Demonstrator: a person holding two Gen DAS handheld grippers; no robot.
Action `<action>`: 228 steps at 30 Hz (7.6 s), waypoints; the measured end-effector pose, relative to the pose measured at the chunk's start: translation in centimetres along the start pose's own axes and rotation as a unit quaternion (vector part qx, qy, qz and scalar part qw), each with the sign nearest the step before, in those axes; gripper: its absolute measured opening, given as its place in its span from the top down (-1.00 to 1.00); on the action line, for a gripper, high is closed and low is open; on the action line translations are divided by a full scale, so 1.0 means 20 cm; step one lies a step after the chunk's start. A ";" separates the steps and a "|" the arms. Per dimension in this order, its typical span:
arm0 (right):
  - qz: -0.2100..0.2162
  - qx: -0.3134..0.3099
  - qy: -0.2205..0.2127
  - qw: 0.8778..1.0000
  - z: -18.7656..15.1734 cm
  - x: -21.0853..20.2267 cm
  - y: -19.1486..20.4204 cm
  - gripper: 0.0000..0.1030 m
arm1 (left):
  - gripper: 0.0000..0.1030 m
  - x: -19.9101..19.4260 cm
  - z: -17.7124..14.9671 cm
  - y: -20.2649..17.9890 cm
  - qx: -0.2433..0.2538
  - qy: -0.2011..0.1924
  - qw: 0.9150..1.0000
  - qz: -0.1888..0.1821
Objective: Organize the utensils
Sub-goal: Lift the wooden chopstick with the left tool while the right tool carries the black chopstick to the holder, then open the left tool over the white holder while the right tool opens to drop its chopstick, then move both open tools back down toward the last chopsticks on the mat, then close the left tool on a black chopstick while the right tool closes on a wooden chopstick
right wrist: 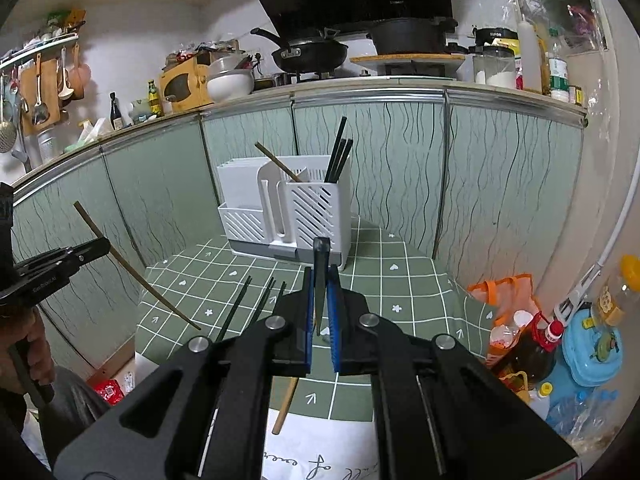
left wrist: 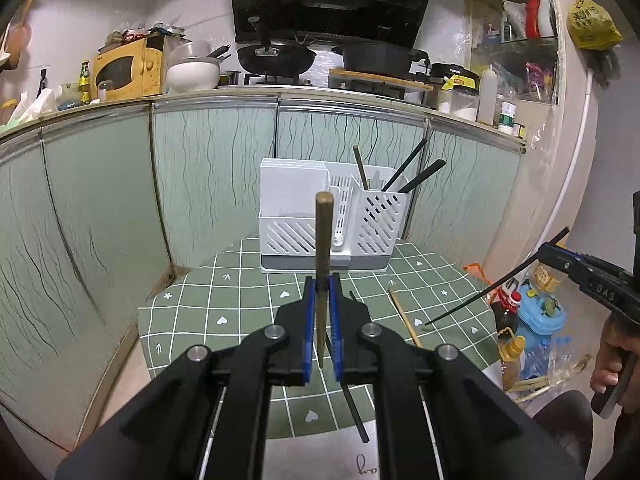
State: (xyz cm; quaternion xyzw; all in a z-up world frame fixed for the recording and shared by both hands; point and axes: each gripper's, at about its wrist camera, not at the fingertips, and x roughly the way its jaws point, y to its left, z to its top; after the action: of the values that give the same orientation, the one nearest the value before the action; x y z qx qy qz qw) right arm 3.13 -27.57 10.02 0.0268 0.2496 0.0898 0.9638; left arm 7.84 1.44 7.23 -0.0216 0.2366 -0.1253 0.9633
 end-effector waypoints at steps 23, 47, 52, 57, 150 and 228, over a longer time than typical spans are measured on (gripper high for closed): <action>0.012 -0.009 -0.019 1.000 0.26 0.00 -0.02 0.88 | 0.87 0.11 0.19 -0.02 -0.002 0.005 1.000 -0.021; 0.031 -0.021 -0.064 0.997 0.92 0.15 -0.01 0.88 | 0.87 0.34 0.84 -0.25 0.013 -0.034 0.997 -0.073; 0.030 -0.028 -0.065 0.997 1.02 0.25 -0.02 0.88 | 0.87 0.40 0.96 -0.28 0.021 -0.046 0.996 -0.073; 0.025 -0.033 -0.058 0.997 1.06 0.38 -0.04 0.88 | 0.87 0.53 1.06 -0.29 0.017 -0.049 0.996 -0.072; -0.031 -0.046 -0.020 0.998 0.05 -0.10 0.04 -0.84 | -0.91 -0.14 0.02 -0.10 0.032 -0.053 0.998 0.021; -0.029 -0.020 0.130 0.991 -0.76 0.56 0.15 0.72 | 0.72 0.50 -0.75 -0.25 0.054 0.109 0.990 0.067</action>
State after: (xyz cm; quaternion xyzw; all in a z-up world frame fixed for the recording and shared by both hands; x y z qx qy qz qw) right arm 4.95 -22.47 -8.27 -0.0118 0.3715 0.0693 0.9258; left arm 8.32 -5.53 -9.98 0.0606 0.3343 -0.0750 0.9375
